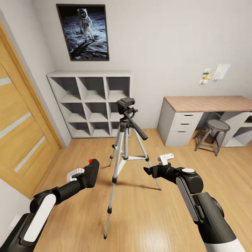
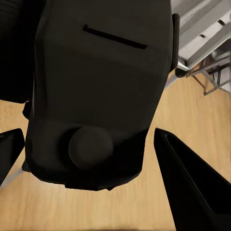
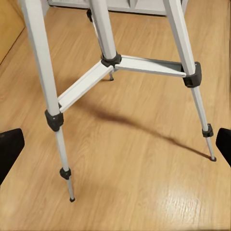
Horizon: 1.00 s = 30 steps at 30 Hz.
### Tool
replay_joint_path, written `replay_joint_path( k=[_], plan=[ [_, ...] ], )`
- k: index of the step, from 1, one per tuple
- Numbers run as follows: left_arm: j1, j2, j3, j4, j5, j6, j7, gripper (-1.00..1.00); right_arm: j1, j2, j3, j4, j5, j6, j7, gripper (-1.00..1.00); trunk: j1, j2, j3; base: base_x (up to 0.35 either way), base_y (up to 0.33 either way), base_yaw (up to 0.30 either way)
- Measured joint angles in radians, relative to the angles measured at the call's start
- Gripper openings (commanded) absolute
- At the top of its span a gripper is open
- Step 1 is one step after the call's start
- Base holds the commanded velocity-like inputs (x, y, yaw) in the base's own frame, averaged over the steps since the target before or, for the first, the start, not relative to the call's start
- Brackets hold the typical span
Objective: Attach the digital camera to the camera tripod in the bedroom.
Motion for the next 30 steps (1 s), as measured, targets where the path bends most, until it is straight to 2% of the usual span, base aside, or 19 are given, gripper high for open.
replay_joint_path(
  k=[9,30],
  plan=[
    [0.0,0.0,0.0,0.0,0.001,0.0,-0.001,-1.0,0.0,0.0,0.0,0.0,0.0,0.0,0.0,1.0,0.0,0.0,0.0,0.015,0.311,-0.279],
    [0.0,0.002,0.0,0.0,0.002,0.0,-0.027,-1.0,0.002,0.0,0.009,0.0,0.0,0.001,-0.001,1.0,0.0,0.0,0.0,0.098,0.312,-0.279]
  ],
)
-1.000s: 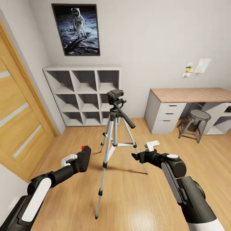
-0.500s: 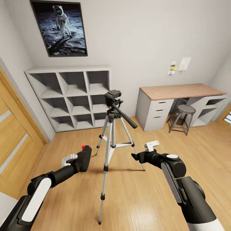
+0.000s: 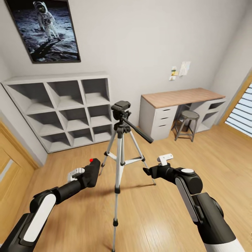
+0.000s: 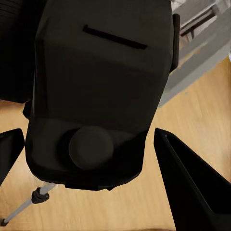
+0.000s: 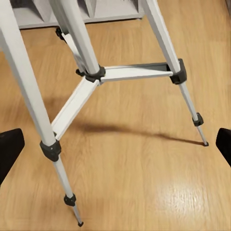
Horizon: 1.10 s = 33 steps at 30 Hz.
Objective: Attach the digital camera to the camera tripod in the bedroom.
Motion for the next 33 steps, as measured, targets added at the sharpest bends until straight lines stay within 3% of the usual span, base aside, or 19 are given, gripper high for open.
replay_joint_path(
  k=[14,22,33],
  plan=[
    [0.0,0.0,0.001,0.0,-0.001,-0.001,0.004,-1.0,0.0,0.0,0.002,0.0,0.0,0.002,0.0,1.0,0.0,0.0,0.0,0.02,0.055,-0.26],
    [0.001,0.001,0.002,0.0,-0.001,0.0,0.005,-1.0,0.0,0.0,0.002,0.0,0.0,0.001,0.0,1.0,0.0,0.0,0.0,0.001,0.038,-0.062],
    [0.001,0.006,0.003,0.0,-0.002,0.0,0.008,-1.0,0.0,0.0,0.002,0.0,0.0,0.0,0.0,1.0,0.0,0.0,0.0,0.023,0.241,-0.005]
  ],
)
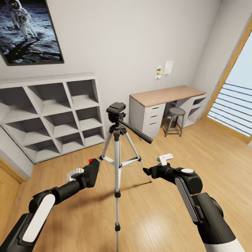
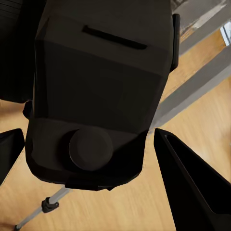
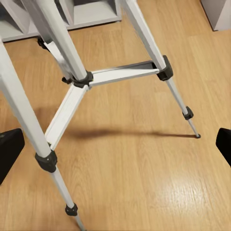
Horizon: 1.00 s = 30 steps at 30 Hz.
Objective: Attach the digital camera to the camera tripod in the bedroom.
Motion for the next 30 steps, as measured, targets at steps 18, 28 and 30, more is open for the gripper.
replay_joint_path(
  k=[18,28,30],
  plan=[
    [0.001,0.002,-0.001,-0.007,0.001,0.0,0.001,-1.0,0.006,-0.001,0.0,0.0,0.0,-0.004,0.002,1.0,0.0,0.0,0.0,0.023,0.041,-0.088],
    [0.0,0.002,-0.001,-0.012,0.002,0.0,-0.002,-1.0,0.009,0.0,0.003,0.0,-0.001,-0.002,0.003,1.0,0.0,0.0,0.0,0.134,0.103,-0.042],
    [0.0,0.002,-0.001,-0.013,0.001,0.001,-0.002,-1.0,0.009,0.001,0.003,0.0,-0.001,-0.001,0.003,1.0,0.0,0.0,0.0,0.017,0.013,-0.213]
  ],
)
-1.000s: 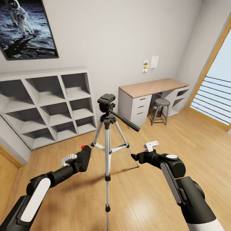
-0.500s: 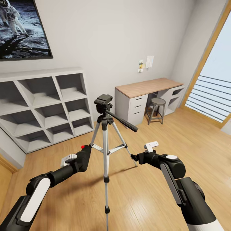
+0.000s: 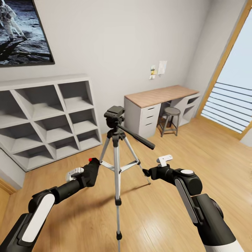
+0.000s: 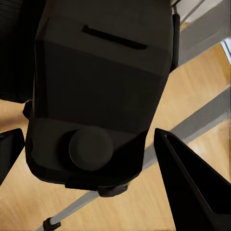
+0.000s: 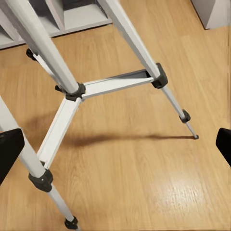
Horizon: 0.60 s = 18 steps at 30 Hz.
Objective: Attach the digital camera to the camera tripod in the bedroom.
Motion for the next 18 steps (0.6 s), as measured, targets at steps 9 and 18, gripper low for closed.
replay_joint_path(
  k=[9,18],
  plan=[
    [0.0,0.002,0.0,-0.003,0.0,0.0,0.0,-1.0,0.0,0.0,0.0,0.0,0.001,0.005,-0.001,1.0,0.0,0.0,0.001,0.005,0.004,-0.122],
    [0.002,0.031,0.0,-0.005,-0.001,-0.001,-0.002,-1.0,0.001,0.0,0.0,0.0,0.0,0.002,-0.002,1.0,0.0,0.0,0.001,0.0,0.0,-0.141]
  ],
)
